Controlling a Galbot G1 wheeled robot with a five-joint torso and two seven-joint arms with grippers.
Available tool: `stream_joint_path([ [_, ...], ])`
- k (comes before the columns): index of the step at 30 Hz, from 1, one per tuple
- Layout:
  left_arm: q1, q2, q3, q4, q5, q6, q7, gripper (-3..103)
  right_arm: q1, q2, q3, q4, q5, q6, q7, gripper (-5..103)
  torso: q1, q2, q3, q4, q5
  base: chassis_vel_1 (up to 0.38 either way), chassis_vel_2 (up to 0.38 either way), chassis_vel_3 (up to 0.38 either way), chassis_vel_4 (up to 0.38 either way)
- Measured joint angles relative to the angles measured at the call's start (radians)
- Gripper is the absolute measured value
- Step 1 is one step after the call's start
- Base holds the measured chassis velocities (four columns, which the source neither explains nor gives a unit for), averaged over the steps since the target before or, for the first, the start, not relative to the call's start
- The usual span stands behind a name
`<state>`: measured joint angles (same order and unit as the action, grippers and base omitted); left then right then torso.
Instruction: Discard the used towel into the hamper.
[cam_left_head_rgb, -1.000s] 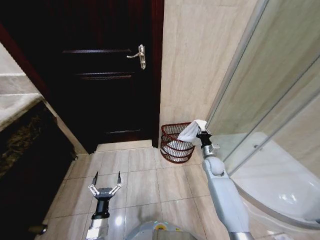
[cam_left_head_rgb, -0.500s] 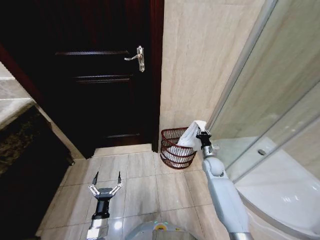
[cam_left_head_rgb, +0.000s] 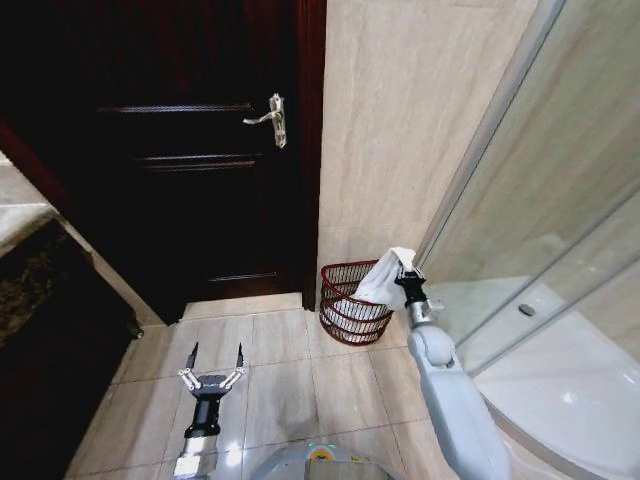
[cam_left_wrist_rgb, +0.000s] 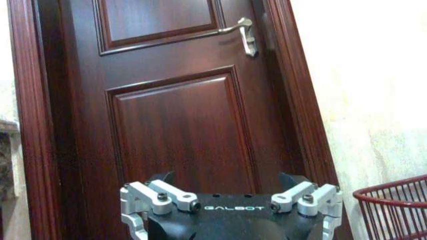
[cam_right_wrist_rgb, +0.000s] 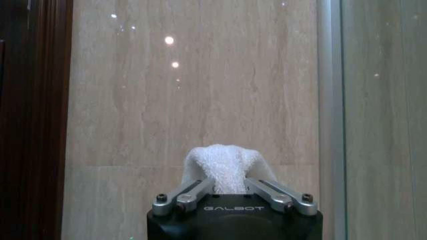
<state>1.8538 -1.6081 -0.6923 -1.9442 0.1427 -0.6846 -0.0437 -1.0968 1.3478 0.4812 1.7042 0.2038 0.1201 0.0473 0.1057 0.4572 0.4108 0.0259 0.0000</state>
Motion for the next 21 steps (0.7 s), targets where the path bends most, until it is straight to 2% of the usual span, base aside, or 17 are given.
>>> stream_joint_path([
  [21,-0.003,0.0,0.004,0.004,0.006,-0.002,0.0,100,-0.056,0.008,0.01,0.047,-0.001,-0.003,0.021,4,0.001,0.001,0.001,0.0002,0.0001,-0.051,0.055,0.049,-0.049],
])
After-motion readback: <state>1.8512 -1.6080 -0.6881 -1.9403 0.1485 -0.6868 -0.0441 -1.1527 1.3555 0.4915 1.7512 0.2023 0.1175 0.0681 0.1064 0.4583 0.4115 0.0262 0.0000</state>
